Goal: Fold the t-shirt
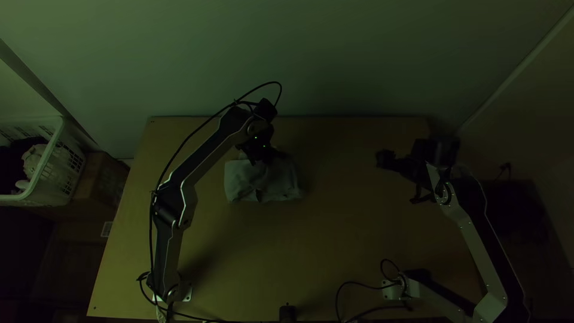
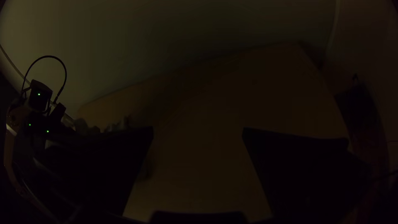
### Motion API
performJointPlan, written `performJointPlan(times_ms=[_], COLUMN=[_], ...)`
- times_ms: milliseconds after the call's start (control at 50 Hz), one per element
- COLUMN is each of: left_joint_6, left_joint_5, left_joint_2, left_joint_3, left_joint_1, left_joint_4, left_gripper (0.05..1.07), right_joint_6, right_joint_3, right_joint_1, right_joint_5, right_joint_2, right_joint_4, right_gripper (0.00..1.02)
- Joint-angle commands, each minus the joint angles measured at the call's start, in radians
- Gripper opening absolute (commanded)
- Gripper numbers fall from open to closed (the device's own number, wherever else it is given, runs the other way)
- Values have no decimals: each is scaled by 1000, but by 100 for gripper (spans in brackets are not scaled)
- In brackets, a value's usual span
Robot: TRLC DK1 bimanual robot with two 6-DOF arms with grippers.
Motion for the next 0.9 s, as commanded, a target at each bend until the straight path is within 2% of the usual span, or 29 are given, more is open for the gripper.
performJointPlan(times_ms=[0,20,40,80,140,380,500,700,880], left_joint_6=[-50,-56,-64,-89,-90,-90,-55,19,63], left_joint_5=[-1,-1,-1,17,62,62,62,49,49], left_joint_2=[36,42,48,54,54,29,3,-58,-124], left_joint_3=[34,36,37,40,40,42,40,4,-16], left_joint_1=[-35,-41,-46,-57,-72,-58,-32,42,131], left_joint_4=[42,60,83,106,127,238,252,250,250], left_gripper=[24,37,56,104,103,103,103,103,103], right_joint_6=[26,26,26,27,27,27,19,-30,-73], right_joint_3=[-42,-45,-50,-59,-71,-110,-114,-84,-68], right_joint_1=[8,11,11,17,22,26,26,26,26], right_joint_5=[2,2,2,2,3,2,3,3,3], right_joint_2=[-16,-17,-17,-19,-22,-42,-43,-31,-17], right_joint_4=[12,12,14,14,20,43,61,107,202], right_gripper=[99,98,99,99,99,99,99,98,99])
